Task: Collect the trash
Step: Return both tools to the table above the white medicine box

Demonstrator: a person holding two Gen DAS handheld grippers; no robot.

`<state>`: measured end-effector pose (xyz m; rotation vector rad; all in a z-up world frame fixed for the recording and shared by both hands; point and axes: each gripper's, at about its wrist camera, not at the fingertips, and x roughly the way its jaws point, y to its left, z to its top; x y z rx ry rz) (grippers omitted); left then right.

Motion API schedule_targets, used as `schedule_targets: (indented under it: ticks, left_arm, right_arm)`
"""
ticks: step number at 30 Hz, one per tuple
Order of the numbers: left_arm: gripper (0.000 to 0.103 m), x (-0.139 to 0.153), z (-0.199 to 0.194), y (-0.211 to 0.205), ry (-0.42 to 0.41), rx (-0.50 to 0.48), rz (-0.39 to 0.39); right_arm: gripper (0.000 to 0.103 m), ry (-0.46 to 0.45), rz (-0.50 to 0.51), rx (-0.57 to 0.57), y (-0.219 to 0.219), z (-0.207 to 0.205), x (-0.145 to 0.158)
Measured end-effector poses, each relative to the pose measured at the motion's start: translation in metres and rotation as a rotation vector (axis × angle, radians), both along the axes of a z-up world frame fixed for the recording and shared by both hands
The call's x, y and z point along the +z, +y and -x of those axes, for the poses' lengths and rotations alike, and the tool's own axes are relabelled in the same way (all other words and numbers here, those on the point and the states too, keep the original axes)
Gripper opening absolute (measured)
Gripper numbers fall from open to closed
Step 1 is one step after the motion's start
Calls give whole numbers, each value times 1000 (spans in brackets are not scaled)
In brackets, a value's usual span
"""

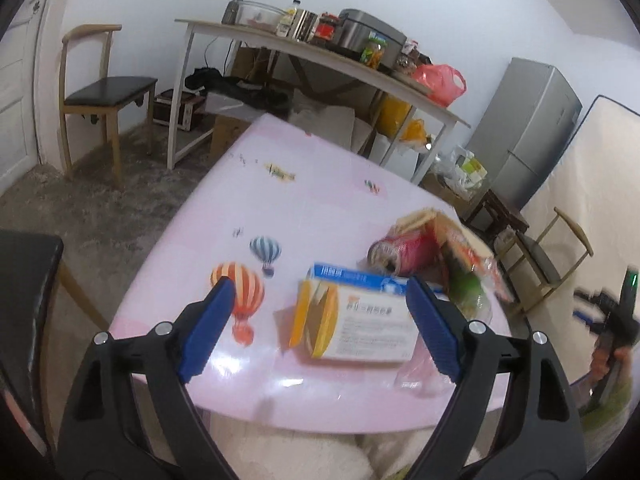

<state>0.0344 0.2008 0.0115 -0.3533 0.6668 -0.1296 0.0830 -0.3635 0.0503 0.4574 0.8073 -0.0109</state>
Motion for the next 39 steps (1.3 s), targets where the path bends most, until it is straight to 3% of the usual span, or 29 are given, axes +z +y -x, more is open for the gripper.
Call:
schedule_targets:
  ticks: [6,17,25,39]
  left_arm:
    - [83,-30,11,-21,19,-58,-11]
    - [83,-65,7,-62,43,-148,-89]
    - [83,-79,5,-71,55,-166,-170]
    - [83,-84,3,-69,61,-154,-220]
  right_arm:
    - [86,33,-3,250,90,-25,1]
    - [86,131,5,515,203,-16,-24]
    - [86,174,52,600,253,-19,-42]
    - [86,212,95,638,276,-21,-57]
